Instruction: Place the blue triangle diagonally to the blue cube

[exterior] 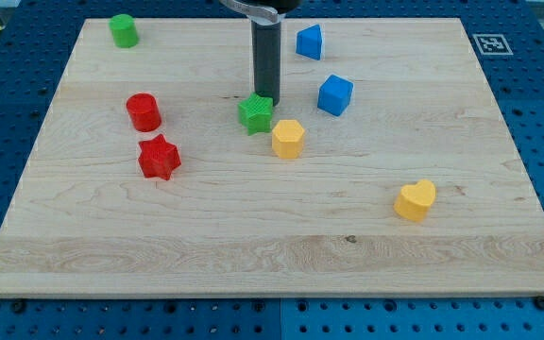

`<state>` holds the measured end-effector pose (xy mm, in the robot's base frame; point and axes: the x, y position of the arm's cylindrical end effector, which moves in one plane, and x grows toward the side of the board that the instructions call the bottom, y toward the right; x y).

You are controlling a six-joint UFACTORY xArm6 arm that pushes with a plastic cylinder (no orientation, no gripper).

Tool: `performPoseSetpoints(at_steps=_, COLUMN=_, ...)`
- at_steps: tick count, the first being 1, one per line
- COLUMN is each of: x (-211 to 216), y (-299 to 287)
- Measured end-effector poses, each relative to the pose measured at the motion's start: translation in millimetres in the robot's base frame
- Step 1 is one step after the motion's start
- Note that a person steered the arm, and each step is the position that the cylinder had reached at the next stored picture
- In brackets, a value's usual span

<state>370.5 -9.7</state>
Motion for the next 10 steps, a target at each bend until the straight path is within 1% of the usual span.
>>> performPoseSetpoints(at_steps=1, x=-38.2, y=-0.7)
performPoseSetpoints(at_steps=2, x=-68.9, y=41.9)
performPoseSetpoints(at_steps=3, x=-65.1, y=99.6)
performPoseSetpoints(at_steps=4, x=-31.7, y=109.0)
performPoseSetpoints(at_steps=5, x=-8.4, y=100.2)
performPoseSetpoints(at_steps=7, x=1.7, y=69.7)
performPoseSetpoints(at_steps=8, x=-16.2, y=54.3)
performPoseSetpoints(at_steps=9, x=-69.1, y=16.0)
performPoseSetpoints(at_steps=10, x=-128.5, y=-5.8)
